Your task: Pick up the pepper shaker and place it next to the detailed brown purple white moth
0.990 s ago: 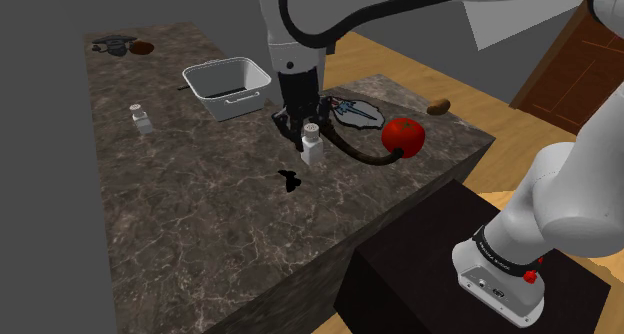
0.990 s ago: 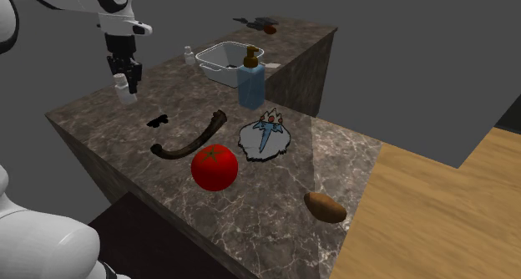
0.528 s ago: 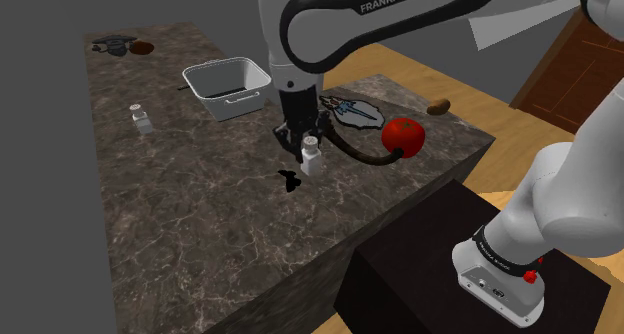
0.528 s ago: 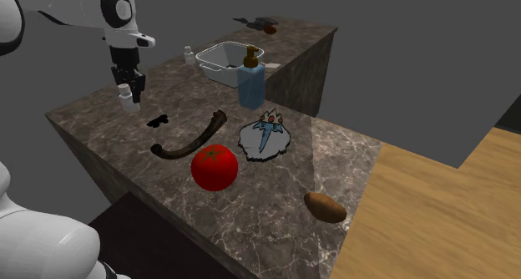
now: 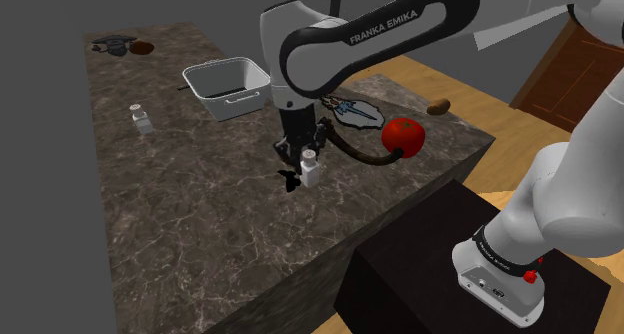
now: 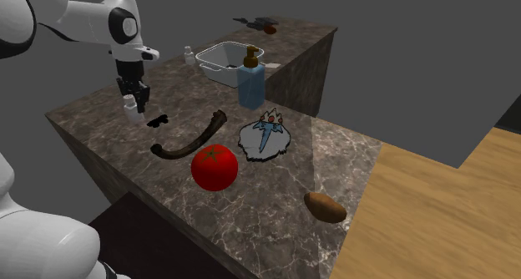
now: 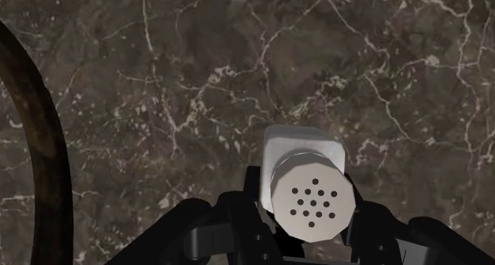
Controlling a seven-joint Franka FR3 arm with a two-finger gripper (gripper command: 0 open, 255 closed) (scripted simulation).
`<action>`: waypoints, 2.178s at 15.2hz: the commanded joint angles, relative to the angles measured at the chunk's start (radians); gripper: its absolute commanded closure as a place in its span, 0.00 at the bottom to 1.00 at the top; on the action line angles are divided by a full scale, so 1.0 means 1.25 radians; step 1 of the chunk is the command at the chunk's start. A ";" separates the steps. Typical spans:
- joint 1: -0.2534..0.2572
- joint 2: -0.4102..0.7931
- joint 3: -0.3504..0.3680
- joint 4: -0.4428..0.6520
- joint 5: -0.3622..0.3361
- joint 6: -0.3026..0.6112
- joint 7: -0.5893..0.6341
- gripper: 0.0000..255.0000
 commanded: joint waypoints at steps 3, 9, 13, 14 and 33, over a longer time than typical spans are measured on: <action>0.001 0.016 0.000 -0.028 -0.002 0.043 -0.002 1.00; 0.003 0.047 -0.001 -0.056 -0.007 0.102 -0.004 1.00; 0.003 0.049 -0.001 -0.057 -0.007 0.106 -0.004 1.00; 0.003 0.049 -0.001 -0.057 -0.007 0.106 -0.004 1.00; -0.003 0.029 -0.004 0.022 -0.007 0.006 -0.004 0.00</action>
